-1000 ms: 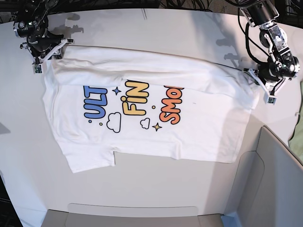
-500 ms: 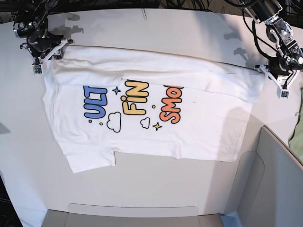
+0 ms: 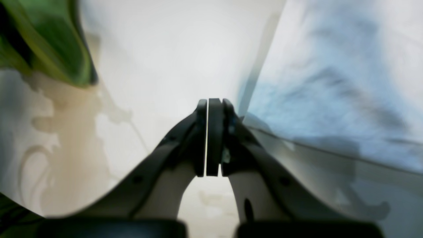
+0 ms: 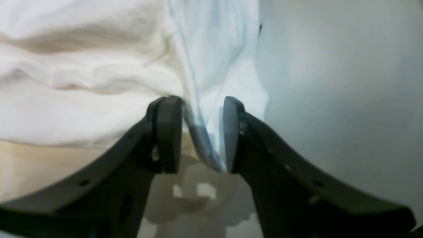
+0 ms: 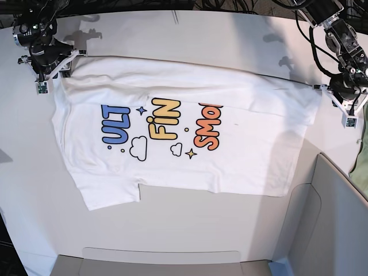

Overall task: Layout the t-shirt on the table in an organized manner, then fold the t-shirt properly
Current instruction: 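Open both grippers and release the shirt's shoulder edge, then move both grippers down to the shirt's side edges near the hem, then grasp the shirt's side edges with both grippers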

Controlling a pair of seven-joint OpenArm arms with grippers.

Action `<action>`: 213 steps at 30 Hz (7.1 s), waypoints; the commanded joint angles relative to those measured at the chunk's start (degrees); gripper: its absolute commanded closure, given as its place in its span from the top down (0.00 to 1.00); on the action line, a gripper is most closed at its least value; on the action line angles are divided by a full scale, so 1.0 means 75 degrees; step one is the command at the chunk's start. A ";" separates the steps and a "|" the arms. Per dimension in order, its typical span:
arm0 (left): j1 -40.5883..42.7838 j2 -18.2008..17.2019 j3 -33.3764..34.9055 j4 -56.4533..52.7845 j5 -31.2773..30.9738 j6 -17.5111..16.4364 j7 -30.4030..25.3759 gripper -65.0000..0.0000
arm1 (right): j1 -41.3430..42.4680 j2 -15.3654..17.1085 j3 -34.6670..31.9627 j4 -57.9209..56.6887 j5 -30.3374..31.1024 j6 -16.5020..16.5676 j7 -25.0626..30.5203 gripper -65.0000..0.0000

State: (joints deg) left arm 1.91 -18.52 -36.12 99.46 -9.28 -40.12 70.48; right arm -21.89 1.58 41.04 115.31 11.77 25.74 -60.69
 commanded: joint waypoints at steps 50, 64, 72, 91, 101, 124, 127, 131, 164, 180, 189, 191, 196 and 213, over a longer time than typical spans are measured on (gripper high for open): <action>0.0267 0.0190 -0.0008 0.0951 -0.0046 0.0016 -0.0072 0.02 | 0.1494 0.0064 0.1438 0.0339 0.0101 -0.0003 0.0103 0.33; -0.1034 0.0471 0.0016 0.1033 -0.0035 0.0016 0.0713 0.00 | 0.2292 0.0240 0.0208 0.0327 0.0054 -0.0003 0.0068 0.33; -0.1281 0.0952 0.0028 0.1033 -0.0023 0.0016 0.0748 0.00 | 0.2280 0.0006 -0.0507 0.0327 0.0042 -0.0003 0.0068 0.33; -0.2043 0.0964 0.0028 0.1021 -0.0011 0.0016 0.0760 0.05 | 0.2878 0.0006 -0.2723 0.0292 -0.1364 -0.0003 0.0068 0.33; -0.2043 0.0940 0.0028 0.1021 -0.0011 0.0016 0.0748 0.13 | 0.2913 -0.0018 -0.3157 0.0292 -0.1646 -0.0003 0.0103 0.33; -0.7001 -0.0396 0.0016 -0.9751 -0.0011 0.0016 -0.2628 0.18 | 0.3640 -0.0909 -0.3367 0.0292 -0.2255 -0.0003 0.0068 0.33; -0.7153 -0.0466 0.0016 -1.0337 -0.0011 0.0016 -0.3495 0.28 | 0.3616 -0.0909 -0.3367 0.0292 -0.2243 -0.0003 0.0068 0.33; -0.7118 -0.0455 0.0016 -1.0442 -0.0011 0.0016 -0.4374 0.34 | 0.3593 -0.0909 -0.3367 0.0292 -0.2243 -0.0003 0.0068 0.33; -0.6286 -0.0185 -0.0008 -1.1099 -0.0035 0.0016 -0.5207 0.34 | 0.3053 -0.0850 -0.3332 0.0315 -0.2220 -0.0003 0.0068 0.33; -0.6462 -0.0068 0.0016 -1.1064 -0.0011 0.0016 -0.5253 0.00 | 0.4753 0.0674 -0.3039 -0.1232 -0.2196 -0.0003 0.0056 0.33; -0.6450 -0.0068 0.0016 -1.1064 -0.0011 0.0016 -0.5253 0.00 | 0.7215 0.2573 -0.1949 -0.6542 -0.2185 0.0009 0.0056 0.33; -0.6450 -0.0068 0.0016 -1.1064 -0.0011 0.0016 -0.5253 0.00 | 0.7496 0.2830 -0.1820 -0.7374 -0.2114 0.0032 0.0103 0.33; -0.6368 -0.0103 0.0016 -1.1064 -0.0011 0.0016 -0.5253 0.00 | 0.8246 0.3768 -0.1457 -1.0434 -0.0743 0.0571 0.0396 0.43; -0.6356 -0.0056 0.0028 -1.1064 -0.0011 0.0016 -0.5207 0.00 | 0.8574 0.3206 -0.1480 -1.1617 -0.0180 0.0536 0.1955 0.45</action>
State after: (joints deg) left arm -43.99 -18.39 -36.12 15.84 -9.06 -39.90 31.44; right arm 40.47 24.84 29.89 27.57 9.61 29.39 -46.72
